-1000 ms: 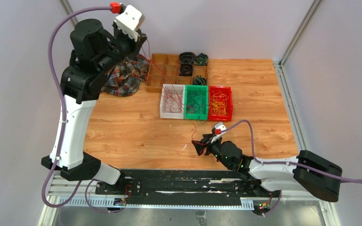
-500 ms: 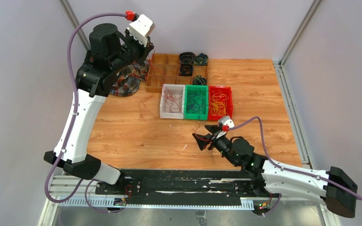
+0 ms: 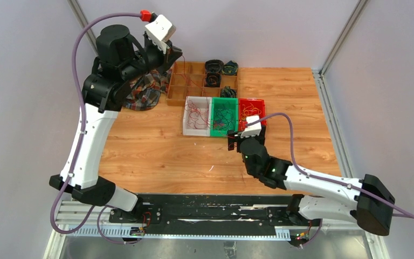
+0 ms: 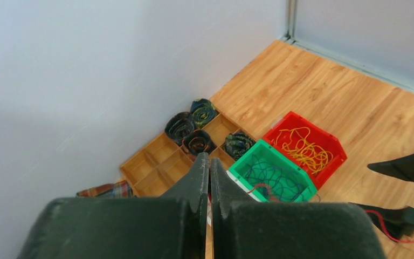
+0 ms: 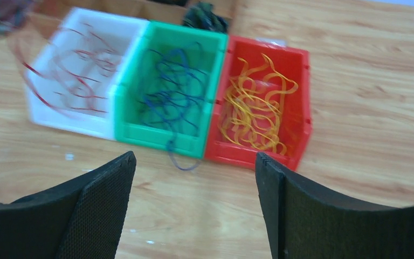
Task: Untangle the cables
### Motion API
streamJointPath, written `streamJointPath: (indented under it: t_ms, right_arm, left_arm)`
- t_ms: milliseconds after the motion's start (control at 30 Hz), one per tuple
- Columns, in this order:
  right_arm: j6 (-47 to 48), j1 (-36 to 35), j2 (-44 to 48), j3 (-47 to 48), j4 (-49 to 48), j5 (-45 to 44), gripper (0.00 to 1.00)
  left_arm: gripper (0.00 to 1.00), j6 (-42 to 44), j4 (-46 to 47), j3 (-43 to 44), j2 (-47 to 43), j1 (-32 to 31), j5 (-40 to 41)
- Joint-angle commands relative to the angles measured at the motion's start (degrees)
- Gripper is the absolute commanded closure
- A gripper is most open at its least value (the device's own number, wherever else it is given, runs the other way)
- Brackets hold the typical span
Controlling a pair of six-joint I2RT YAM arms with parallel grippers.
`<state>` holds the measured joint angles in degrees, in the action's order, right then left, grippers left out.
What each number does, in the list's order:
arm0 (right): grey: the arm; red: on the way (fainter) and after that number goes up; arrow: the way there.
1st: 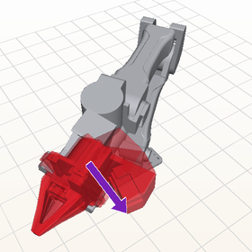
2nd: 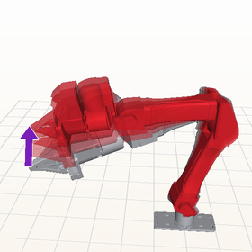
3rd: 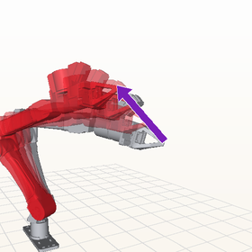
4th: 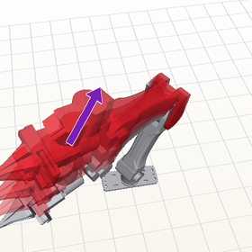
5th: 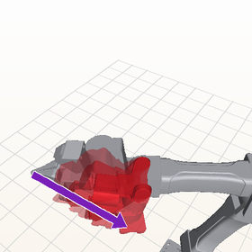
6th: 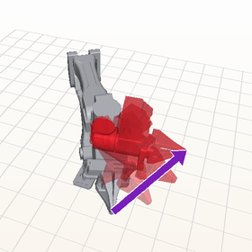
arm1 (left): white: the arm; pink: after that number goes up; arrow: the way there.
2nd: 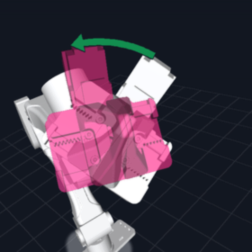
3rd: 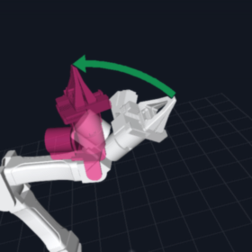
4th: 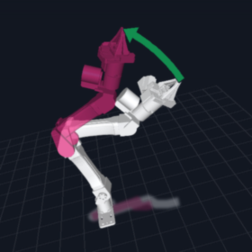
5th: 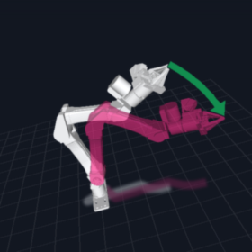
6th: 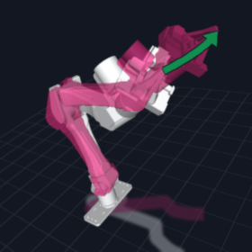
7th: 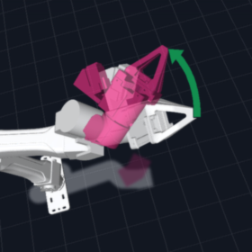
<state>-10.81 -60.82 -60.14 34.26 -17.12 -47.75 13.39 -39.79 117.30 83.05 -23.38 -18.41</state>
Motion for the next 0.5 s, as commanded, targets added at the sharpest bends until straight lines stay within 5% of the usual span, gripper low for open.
streamJointPath:
  t_ms: [0, 233, 467]
  right_arm:
    - [-8.7, 5.2, -2.1, -0.2, 9.1, -5.1, 0.19]
    - [-22.5, 21.0, 3.1, -4.1, 7.2, 16.5, 0.18]
    - [-21.3, 30.9, 0.1, 1.0, 15.5, 20.0, 0.17]
  left_arm:
    - [1.0, -0.7, -0.3, 4.8, -1.4, 0.3, -6.3]
    - [1.0, 1.8, -5.5, 2.1, -7.8, 0.3, -7.5]
    - [1.0, 12.0, -12.2, -0.1, -15.4, 0.3, 0.1]
